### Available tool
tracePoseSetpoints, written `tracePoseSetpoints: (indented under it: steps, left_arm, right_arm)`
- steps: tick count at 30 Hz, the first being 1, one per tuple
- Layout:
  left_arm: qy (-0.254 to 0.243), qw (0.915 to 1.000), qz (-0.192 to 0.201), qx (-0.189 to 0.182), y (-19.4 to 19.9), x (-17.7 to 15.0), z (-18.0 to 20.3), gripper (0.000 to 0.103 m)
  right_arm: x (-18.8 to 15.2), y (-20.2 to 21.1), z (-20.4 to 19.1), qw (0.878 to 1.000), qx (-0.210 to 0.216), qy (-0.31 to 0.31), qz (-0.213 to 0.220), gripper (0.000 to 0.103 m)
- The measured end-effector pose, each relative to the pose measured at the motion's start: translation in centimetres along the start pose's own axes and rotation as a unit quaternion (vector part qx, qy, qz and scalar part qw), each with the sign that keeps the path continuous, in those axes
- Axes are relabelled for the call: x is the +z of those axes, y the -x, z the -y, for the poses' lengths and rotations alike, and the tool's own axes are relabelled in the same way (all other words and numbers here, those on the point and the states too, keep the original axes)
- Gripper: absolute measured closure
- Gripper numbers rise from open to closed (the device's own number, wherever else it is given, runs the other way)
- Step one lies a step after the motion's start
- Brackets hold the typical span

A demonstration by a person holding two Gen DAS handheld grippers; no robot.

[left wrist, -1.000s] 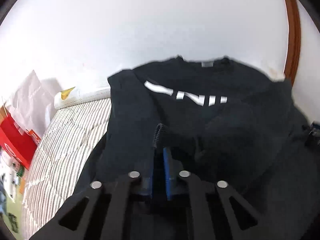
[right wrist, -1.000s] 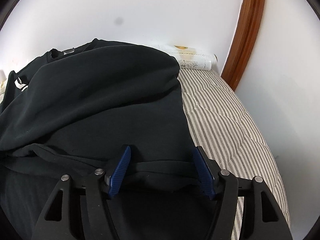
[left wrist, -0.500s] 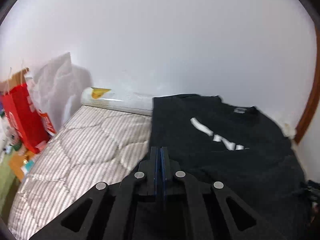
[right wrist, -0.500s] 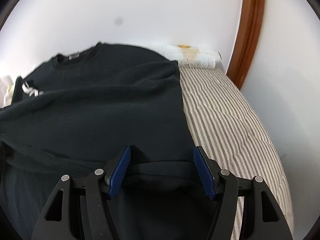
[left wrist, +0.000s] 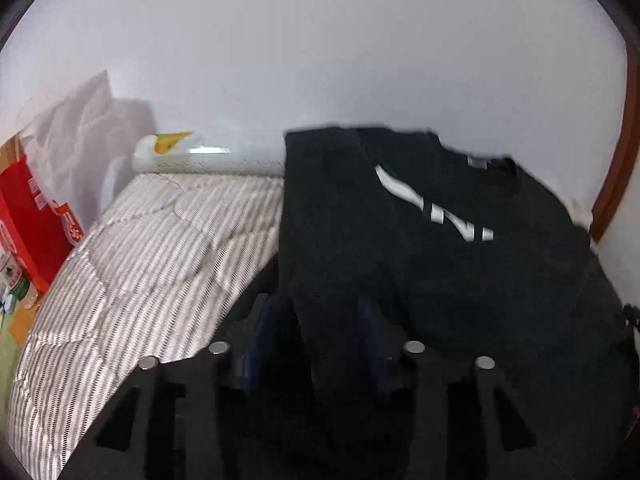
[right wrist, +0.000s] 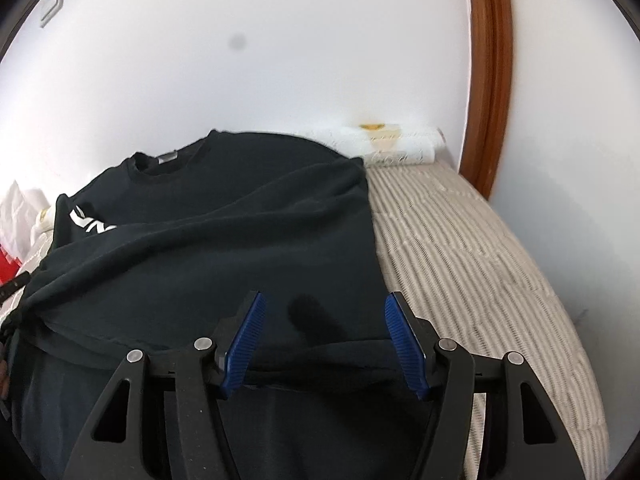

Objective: Fold small clothes

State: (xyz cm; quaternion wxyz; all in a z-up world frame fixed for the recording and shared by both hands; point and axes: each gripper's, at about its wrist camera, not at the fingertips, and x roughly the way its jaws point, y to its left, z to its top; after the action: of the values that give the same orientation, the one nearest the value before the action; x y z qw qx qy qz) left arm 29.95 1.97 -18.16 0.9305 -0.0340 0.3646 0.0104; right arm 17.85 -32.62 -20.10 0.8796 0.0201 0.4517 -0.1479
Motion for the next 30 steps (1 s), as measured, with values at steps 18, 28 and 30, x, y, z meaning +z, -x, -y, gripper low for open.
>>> tracePoseSetpoints:
  steps: [18,28,30]
  left_arm:
    - [-0.009,0.9996,-0.012,0.026,-0.5,-0.2,0.4,0.06]
    - [-0.008,1.0,-0.004,0.003,0.1,-0.1,0.4,0.06]
    - [-0.011,0.9999,0.003,-0.005,0.4,-0.1,0.5,0.06]
  right_arm:
    - [-0.4,-1.6,0.1,0.999,-0.024,-0.008,-0.028,0.056]
    - [-0.4,-1.6,0.1,0.999,-0.02,-0.006,-0.031,0.056]
    - [-0.5,-1.4,0.1,0.999,-0.023,-0.003,-0.028,0.056]
